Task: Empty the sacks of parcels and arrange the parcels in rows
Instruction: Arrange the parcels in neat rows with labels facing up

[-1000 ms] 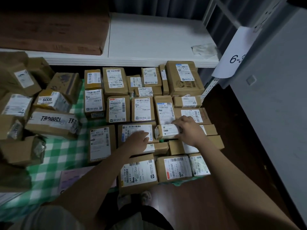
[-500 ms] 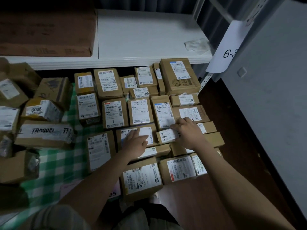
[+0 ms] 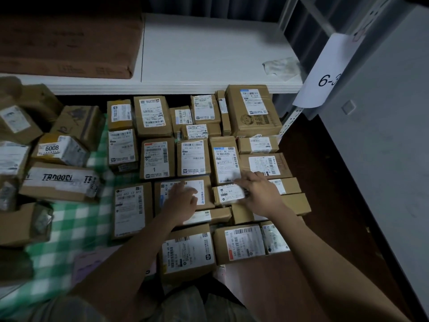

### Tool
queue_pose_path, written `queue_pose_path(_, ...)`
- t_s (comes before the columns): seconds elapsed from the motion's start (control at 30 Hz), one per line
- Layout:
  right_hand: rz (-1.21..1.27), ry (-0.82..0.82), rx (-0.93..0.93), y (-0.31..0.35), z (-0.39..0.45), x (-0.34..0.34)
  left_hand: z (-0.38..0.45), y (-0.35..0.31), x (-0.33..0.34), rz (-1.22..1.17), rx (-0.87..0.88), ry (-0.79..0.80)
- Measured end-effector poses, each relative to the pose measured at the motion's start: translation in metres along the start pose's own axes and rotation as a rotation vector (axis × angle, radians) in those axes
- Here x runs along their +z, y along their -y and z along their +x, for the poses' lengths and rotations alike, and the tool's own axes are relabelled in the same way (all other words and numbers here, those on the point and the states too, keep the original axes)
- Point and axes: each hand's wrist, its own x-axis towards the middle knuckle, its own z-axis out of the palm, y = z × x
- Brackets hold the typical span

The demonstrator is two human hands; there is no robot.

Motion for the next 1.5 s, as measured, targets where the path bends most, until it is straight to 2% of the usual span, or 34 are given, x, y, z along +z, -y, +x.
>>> queue_pose_path(0.2, 0.009, 0.040, -0.030, -0.012, 0.005, 0.001, 0.004, -0.010, 0.004, 0.003, -0.073, -0.028)
queue_pose_path(0.3, 0.028, 0.034, -0.041, -0.016, 0.009, 0.001, 0.004, -0.023, 0.004, 0.042, -0.104, 0.026)
queue_pose_path(0.37, 0.089, 0.007, -0.058, -0.020, 0.010, 0.003, 0.006, -0.041, 0.004, 0.041, 0.016, 0.043)
queue_pose_path(0.47, 0.231, -0.063, -0.079, -0.030, 0.006, 0.011, 0.005, -0.074, 0.004, -0.116, 0.207, 0.091)
queue_pose_path(0.57, 0.443, -0.089, -0.054, -0.041, -0.001, 0.014, 0.005, -0.091, 0.009, -0.021, 0.255, 0.038)
queue_pose_path(0.67, 0.591, -0.012, 0.126, -0.065, -0.011, 0.021, 0.007, -0.094, 0.008, 0.099, 0.226, -0.046)
queue_pose_path(0.73, 0.465, 0.093, 0.248, -0.083, -0.018, 0.032, 0.007, -0.097, 0.006, 0.135, 0.234, -0.031)
queue_pose_path(0.83, 0.233, 0.210, 0.259, -0.091, -0.023, 0.048, 0.004, -0.101, 0.004, 0.194, 0.232, -0.010)
queue_pose_path(1.27, 0.060, 0.203, 0.238, -0.086, -0.024, 0.056, 0.004, -0.106, 0.009, 0.328, 0.193, -0.058)
queue_pose_path(1.33, 0.146, 0.142, 0.222, -0.085, -0.025, 0.057, 0.005, -0.104, 0.009, 0.310, 0.191, -0.047)
queue_pose_path(1.43, 0.453, -0.060, 0.083, -0.079, -0.022, 0.050, 0.006, -0.100, 0.010, 0.293, 0.197, -0.037)
queue_pose_path(1.5, 0.587, -0.079, -0.037, -0.069, -0.013, 0.039, 0.007, -0.097, 0.009, 0.277, 0.208, -0.033)
